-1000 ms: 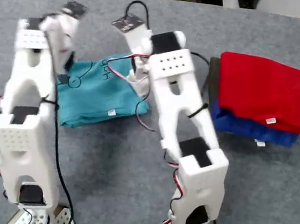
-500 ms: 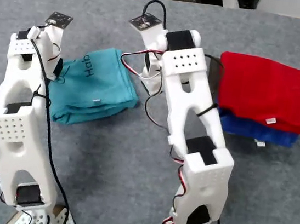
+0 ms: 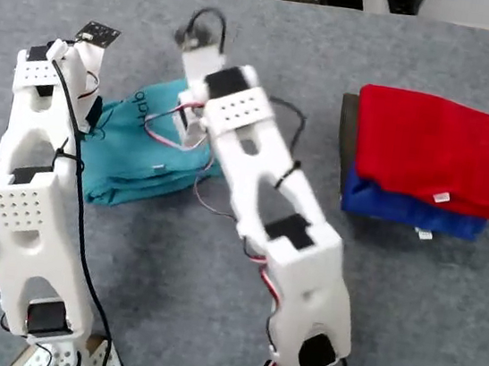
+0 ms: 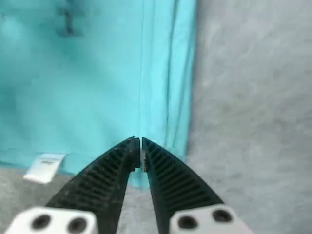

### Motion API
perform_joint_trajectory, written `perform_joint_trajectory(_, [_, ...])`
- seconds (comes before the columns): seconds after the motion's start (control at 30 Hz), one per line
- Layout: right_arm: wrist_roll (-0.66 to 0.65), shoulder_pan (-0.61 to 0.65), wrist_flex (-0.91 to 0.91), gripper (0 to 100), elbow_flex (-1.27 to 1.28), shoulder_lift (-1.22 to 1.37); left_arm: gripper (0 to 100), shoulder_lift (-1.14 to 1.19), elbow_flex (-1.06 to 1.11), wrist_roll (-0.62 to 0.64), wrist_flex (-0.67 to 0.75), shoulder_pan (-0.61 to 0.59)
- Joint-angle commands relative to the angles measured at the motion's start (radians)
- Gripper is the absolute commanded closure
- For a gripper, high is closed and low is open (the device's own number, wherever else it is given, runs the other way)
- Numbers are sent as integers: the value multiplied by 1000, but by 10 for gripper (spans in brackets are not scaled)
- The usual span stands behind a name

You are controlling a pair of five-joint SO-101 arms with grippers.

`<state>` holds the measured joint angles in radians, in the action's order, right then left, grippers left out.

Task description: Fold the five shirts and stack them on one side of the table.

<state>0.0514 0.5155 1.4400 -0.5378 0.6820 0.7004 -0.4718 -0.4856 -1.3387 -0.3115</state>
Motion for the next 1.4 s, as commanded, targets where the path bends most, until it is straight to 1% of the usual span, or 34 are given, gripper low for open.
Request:
perform_joint_trajectory(0.0, [9, 6, 60, 984, -7, 113, 971, -6, -38, -2, -8, -4])
perform_joint_trajectory(0.07, [11, -12, 75, 984, -19, 180, 971, -6, -33, -2, -8, -4])
perform_joint_trajectory(0.17, [6, -48, 144, 984, -84, 196, 971, -8, -42, -2, -6, -4])
perform_joint_trajectory(0.33, [6, -87, 302, 984, -331, 163, 971, -15, -51, -2, -6, -2])
perform_joint_trajectory(0.4, [5, -86, 322, 984, -443, 140, 971, -15, -81, -2, -17, -5])
perform_joint_trajectory(0.5, [-9, -86, 319, 984, -581, 125, 971, -23, -162, 3, -77, -25])
perform_joint_trajectory(0.63, [2, -81, 325, 984, -674, 119, 966, -75, -302, 0, -213, -58])
perform_joint_trajectory(0.7, [8, -78, 327, 977, -673, 117, 966, -109, -351, -2, -276, -74])
perform_joint_trajectory(0.73, [37, -75, 327, 959, -671, 117, 970, -124, -363, -14, -302, -88])
perform_joint_trajectory(0.8, [138, -69, 328, 888, -645, 116, 971, -144, -366, -61, -342, -120])
perform_joint_trajectory(0.87, [235, -41, 328, 799, -598, 93, 971, -164, -366, -72, -373, -153])
perform_joint_trajectory(0.93, [276, -8, 327, 727, -529, 65, 971, -183, -366, -74, -382, -196])
perform_joint_trajectory(1.03, [316, 43, 319, 657, -395, 58, 971, -204, -364, -74, -384, -286])
perform_joint_trajectory(1.13, [373, 77, 259, 633, -309, 81, 970, -212, -312, -78, -373, -357])
perform_joint_trajectory(1.2, [407, 78, 190, 634, -291, 111, 970, -210, -265, -110, -353, -383])
perform_joint_trajectory(1.3, [457, 75, 126, 634, -292, 168, 970, -212, -145, -164, -275, -410])
perform_joint_trajectory(1.37, [500, 75, 114, 635, -286, 214, 970, -218, -71, -173, -206, -432])
